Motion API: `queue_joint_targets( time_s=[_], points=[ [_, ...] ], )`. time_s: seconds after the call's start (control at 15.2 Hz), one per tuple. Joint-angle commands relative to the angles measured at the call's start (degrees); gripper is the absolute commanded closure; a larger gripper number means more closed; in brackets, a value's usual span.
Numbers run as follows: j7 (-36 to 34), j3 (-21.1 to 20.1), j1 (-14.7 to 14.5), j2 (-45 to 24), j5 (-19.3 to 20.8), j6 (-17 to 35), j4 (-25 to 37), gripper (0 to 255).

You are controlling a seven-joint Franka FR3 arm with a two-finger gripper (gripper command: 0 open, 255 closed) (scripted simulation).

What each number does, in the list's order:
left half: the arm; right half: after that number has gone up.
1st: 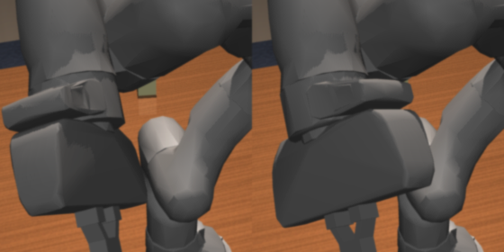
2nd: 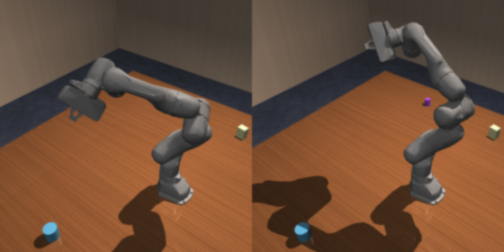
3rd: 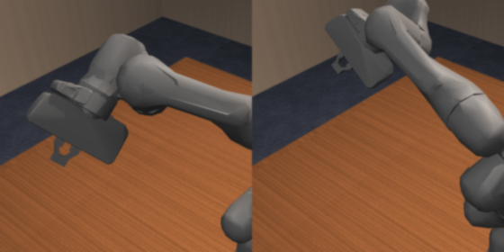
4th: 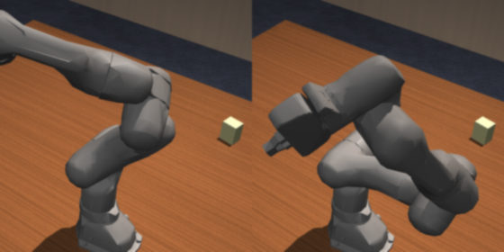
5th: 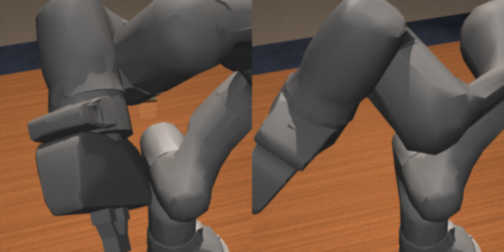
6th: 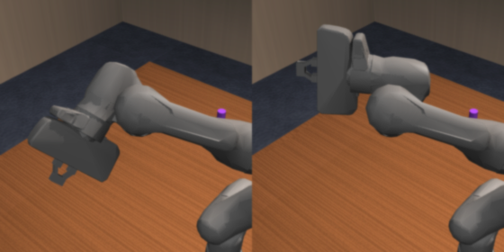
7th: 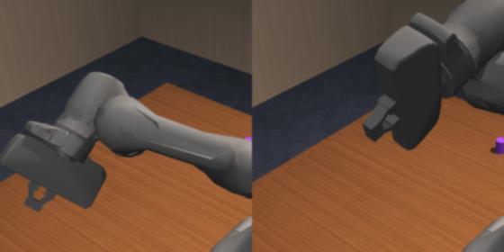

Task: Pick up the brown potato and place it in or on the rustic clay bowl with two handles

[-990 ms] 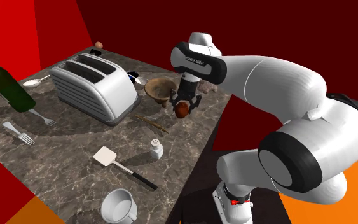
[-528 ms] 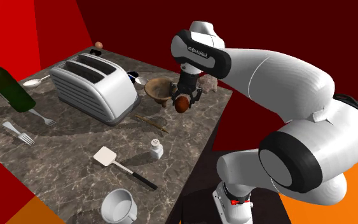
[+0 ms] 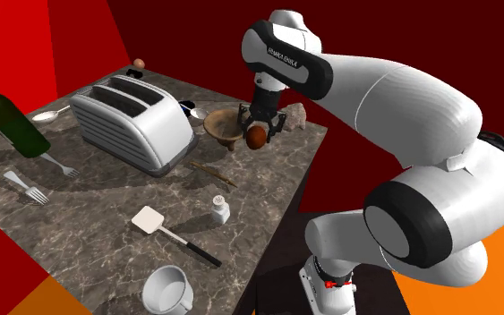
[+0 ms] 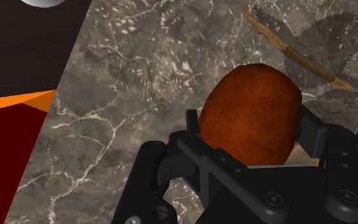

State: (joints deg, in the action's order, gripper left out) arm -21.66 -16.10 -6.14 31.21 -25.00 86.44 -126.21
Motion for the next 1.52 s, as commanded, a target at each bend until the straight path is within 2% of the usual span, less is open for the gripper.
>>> queue_joint_targets(
  time_s=[0.0,0.73,1.12,1.45],
  points=[
    [-0.47,0.24,0.02,-0.08,0.13,-1.51,1.63,255],
    [-2.90,1.24,0.22,-1.99,0.70,-8.71,11.05,255],
    [-7.57,-3.23,0.29,-15.63,2.16,-5.64,23.13,255],
    [-12.56,-6.58,-0.75,-28.23,5.52,-4.88,35.91,255]
  ],
)
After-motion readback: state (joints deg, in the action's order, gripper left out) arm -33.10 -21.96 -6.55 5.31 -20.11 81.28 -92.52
